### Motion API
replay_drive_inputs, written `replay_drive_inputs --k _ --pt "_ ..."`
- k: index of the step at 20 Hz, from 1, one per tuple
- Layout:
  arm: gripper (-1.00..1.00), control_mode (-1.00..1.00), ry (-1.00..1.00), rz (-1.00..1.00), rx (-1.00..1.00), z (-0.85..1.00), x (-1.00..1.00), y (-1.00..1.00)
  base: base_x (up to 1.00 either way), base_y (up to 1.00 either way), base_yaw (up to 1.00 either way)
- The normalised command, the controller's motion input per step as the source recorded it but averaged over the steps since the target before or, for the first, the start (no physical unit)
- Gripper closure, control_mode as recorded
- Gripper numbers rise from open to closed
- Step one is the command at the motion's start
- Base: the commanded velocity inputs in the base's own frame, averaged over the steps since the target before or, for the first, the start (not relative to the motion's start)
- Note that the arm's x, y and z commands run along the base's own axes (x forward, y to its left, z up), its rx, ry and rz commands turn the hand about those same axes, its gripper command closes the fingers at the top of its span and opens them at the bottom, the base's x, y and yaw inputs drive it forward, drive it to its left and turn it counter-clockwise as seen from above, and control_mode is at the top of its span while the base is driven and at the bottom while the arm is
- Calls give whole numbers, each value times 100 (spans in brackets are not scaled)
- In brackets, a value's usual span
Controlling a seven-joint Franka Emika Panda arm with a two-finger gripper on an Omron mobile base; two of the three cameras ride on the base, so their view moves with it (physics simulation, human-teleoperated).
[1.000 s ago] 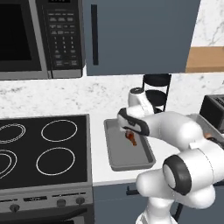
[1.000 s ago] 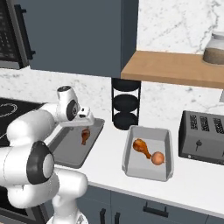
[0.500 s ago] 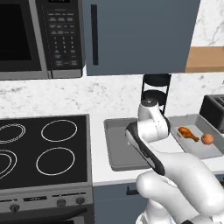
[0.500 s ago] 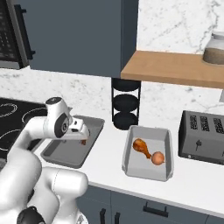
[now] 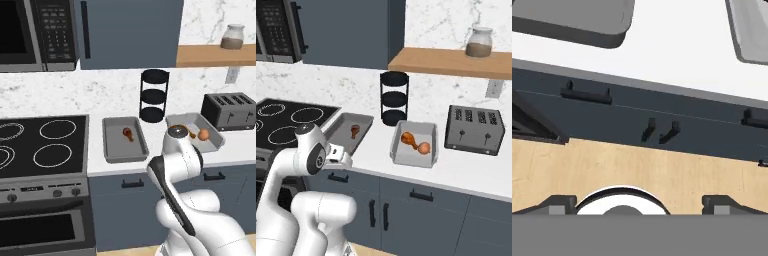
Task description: Place one onion and one chicken drumstick in each tupperware on the nearby counter, to pack two identical lunches.
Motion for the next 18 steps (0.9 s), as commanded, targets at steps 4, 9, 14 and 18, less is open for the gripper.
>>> replay_drive_inputs --k 4,9,14,18 --pt "-100 100 0 0 0 0 0 0 -100 -98 -12" --pt "-100 100 0 0 0 0 0 0 -83 -100 -13" --pt "-100 100 0 0 0 0 0 0 -73 -100 -15" --pt "-100 100 0 0 0 0 0 0 -33 -100 -16"
